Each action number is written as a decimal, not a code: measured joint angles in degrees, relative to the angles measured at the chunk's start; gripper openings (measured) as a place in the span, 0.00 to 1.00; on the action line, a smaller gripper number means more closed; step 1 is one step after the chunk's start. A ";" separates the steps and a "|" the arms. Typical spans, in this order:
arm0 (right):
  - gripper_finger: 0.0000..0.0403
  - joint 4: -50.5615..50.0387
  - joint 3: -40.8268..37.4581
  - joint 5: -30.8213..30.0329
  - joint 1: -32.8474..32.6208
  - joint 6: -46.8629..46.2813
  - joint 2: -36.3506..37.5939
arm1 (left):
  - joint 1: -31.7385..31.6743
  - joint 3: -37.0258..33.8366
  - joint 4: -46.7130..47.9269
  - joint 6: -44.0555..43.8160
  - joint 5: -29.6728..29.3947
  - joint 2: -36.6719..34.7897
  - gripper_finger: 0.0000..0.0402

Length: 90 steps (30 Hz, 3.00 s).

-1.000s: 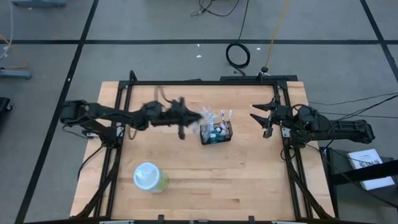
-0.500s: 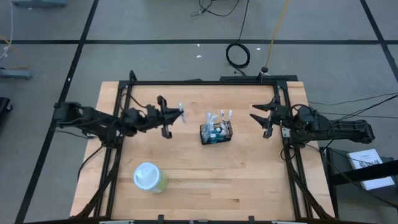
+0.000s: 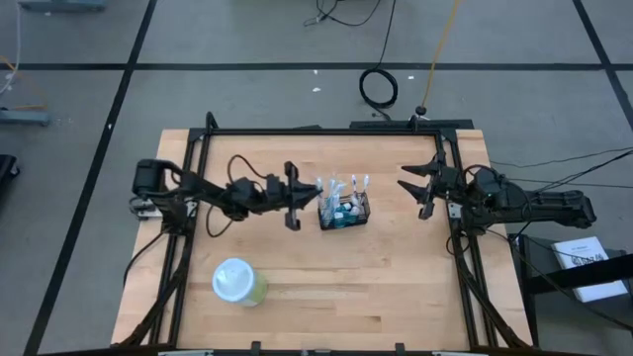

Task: Pick & Place toothbrushing station
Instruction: Put the blue toothbrush into the black mesh organizer, then return to Home Position

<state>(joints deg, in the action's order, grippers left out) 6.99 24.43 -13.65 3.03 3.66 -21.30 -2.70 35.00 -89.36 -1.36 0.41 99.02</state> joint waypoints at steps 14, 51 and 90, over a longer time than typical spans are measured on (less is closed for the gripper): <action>0.45 -0.01 0.00 0.12 0.00 0.01 0.00 | 0.94 3.08 1.02 1.08 -0.08 6.92 0.03; 0.45 0.52 0.00 -0.04 0.00 0.11 -0.87 | 1.07 5.38 2.33 -3.44 -3.10 19.50 0.07; 0.45 0.45 0.00 -0.04 0.00 0.05 -0.92 | 2.99 5.31 41.04 -8.64 -4.48 -9.61 0.60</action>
<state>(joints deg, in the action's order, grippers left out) 7.44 24.43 -13.69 3.03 3.72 -22.22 0.30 40.32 -48.32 -10.00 -4.08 89.41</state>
